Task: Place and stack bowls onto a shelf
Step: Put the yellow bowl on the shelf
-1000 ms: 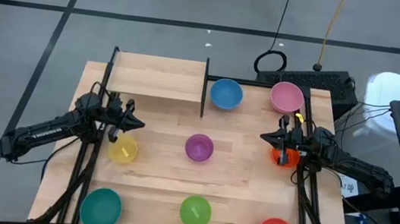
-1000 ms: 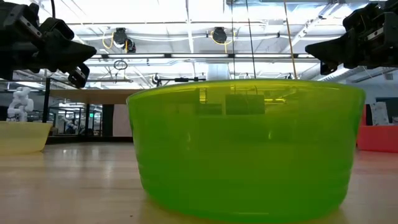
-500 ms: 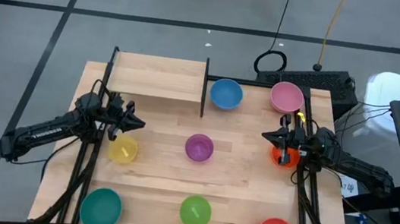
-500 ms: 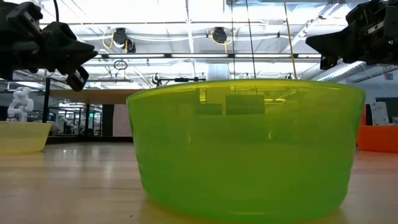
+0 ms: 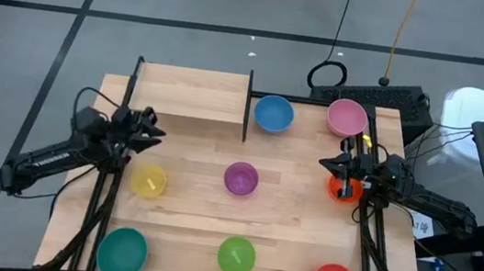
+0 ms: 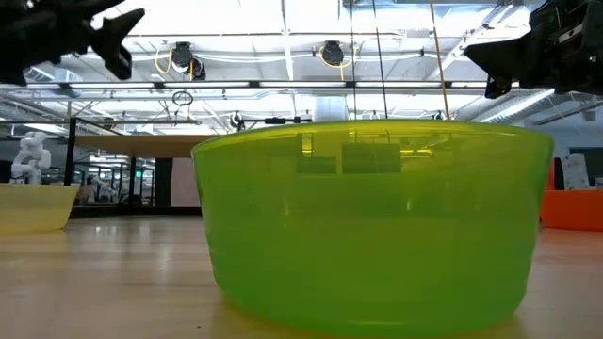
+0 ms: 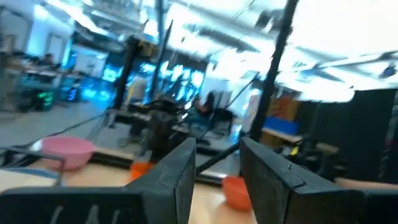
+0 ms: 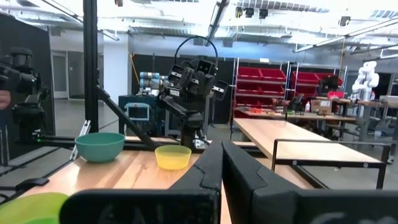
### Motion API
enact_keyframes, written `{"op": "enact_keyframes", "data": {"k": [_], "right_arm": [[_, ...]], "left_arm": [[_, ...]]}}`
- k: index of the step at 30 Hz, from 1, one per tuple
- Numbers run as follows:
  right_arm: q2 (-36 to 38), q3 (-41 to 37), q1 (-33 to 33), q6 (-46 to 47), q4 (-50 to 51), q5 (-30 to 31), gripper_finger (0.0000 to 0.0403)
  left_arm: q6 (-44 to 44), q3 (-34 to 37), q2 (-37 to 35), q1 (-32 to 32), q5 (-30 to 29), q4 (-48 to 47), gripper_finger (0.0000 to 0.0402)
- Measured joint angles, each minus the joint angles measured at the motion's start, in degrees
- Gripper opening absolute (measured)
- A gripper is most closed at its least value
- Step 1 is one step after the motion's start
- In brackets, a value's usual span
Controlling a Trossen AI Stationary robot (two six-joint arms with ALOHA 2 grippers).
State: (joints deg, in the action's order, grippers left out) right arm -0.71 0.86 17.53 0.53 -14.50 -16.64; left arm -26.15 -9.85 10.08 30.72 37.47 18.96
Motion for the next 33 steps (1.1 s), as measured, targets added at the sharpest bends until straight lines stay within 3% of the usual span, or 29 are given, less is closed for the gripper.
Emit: {"op": "enact_keyframes", "data": {"k": [7,11,17,26,33], "right_arm": [[0.0,0.0,0.0,4.6,-0.2,0.0,0.0000],[0.0,1.0,0.0,7.2,1.2,0.0,0.0000],[0.0,6.5,0.0,6.5,11.0,-0.2,0.0000],[-0.1,15.6,0.0,5.9,26.0,-0.2,0.0000],[-0.1,18.5,0.0,5.9,32.3,-0.2,0.0000]], "left_arm": [[14.0,-19.5,9.2,0.0,-4.3,-32.2,0.0115],[16.1,-29.5,16.1,0.0,-4.7,-43.8,0.0111],[17.4,-41.4,25.4,-1.1,-7.2,-58.9,0.0110],[26.8,-54.4,38.4,-9.3,-16.6,-72.2,0.0110],[30.6,-56.4,46.4,-17.6,-19.7,-73.3,0.0111]]}}
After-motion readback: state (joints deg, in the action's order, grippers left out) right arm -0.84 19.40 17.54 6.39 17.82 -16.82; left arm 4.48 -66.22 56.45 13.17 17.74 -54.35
